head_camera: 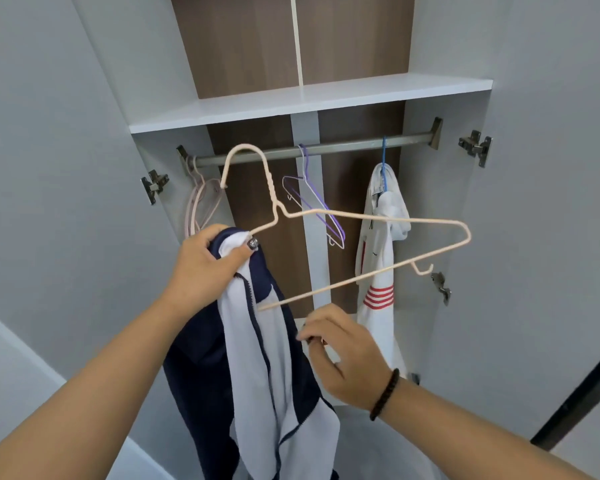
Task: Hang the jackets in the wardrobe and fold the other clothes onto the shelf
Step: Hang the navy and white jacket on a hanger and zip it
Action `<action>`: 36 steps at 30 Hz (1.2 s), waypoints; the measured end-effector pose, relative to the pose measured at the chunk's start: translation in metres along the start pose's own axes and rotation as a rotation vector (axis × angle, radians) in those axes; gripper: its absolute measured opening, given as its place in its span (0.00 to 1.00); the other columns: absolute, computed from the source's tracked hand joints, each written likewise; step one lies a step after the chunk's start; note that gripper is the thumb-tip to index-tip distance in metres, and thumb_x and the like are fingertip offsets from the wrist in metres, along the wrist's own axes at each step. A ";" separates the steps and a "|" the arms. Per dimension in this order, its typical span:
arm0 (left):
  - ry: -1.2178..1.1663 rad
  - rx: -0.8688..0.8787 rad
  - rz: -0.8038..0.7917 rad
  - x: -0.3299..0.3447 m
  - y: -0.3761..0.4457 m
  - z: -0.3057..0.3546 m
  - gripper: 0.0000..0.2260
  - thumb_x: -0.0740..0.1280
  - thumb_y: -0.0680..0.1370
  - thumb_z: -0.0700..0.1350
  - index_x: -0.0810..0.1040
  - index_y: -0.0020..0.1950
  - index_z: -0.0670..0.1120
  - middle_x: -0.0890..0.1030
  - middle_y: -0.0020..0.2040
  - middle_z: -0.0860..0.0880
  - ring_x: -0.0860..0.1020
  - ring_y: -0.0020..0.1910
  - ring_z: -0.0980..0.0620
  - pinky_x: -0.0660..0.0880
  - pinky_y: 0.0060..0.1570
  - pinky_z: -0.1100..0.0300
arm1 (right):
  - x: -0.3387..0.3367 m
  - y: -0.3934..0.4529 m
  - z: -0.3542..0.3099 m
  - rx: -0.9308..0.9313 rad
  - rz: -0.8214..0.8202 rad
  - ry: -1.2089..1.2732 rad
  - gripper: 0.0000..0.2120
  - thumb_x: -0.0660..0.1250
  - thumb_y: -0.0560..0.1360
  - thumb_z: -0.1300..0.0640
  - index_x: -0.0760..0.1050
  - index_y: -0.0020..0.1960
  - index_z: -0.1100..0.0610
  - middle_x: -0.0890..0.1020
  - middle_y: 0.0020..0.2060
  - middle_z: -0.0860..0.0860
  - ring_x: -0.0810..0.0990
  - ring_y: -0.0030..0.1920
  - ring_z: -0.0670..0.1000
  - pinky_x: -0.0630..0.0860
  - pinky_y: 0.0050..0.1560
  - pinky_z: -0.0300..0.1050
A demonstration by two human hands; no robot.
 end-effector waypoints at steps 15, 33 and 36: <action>-0.003 0.021 -0.009 -0.061 -0.007 0.017 0.03 0.74 0.73 0.46 0.83 0.45 0.49 0.84 0.40 0.51 0.81 0.39 0.56 0.77 0.37 0.66 | 0.102 0.022 0.053 0.808 -0.418 0.589 0.08 0.68 0.75 0.53 0.78 0.50 0.56 0.81 0.36 0.42 0.79 0.39 0.42 0.72 0.44 0.35; 0.135 -0.003 -0.101 -0.053 0.008 -0.048 0.04 0.74 0.73 0.49 0.83 0.38 0.55 0.83 0.33 0.55 0.79 0.32 0.59 0.74 0.32 0.68 | -0.072 -0.003 0.123 0.888 -0.225 -0.150 0.10 0.73 0.71 0.58 0.80 0.31 0.52 0.79 0.27 0.46 0.74 0.32 0.47 0.72 0.35 0.33; 0.135 -0.002 -0.137 -0.046 0.012 -0.049 0.03 0.75 0.72 0.50 0.85 0.39 0.54 0.83 0.35 0.44 0.81 0.36 0.44 0.78 0.37 0.50 | -0.099 0.007 0.122 0.905 -0.222 -0.118 0.15 0.77 0.67 0.57 0.78 0.25 0.48 0.76 0.21 0.42 0.72 0.25 0.38 0.66 0.28 0.27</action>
Point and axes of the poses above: each hand's wrist, its own y-axis towards the middle knuckle, its own x-axis out of the palm, z = x × y, the point moved 4 cm from there along y, towards the middle knuckle
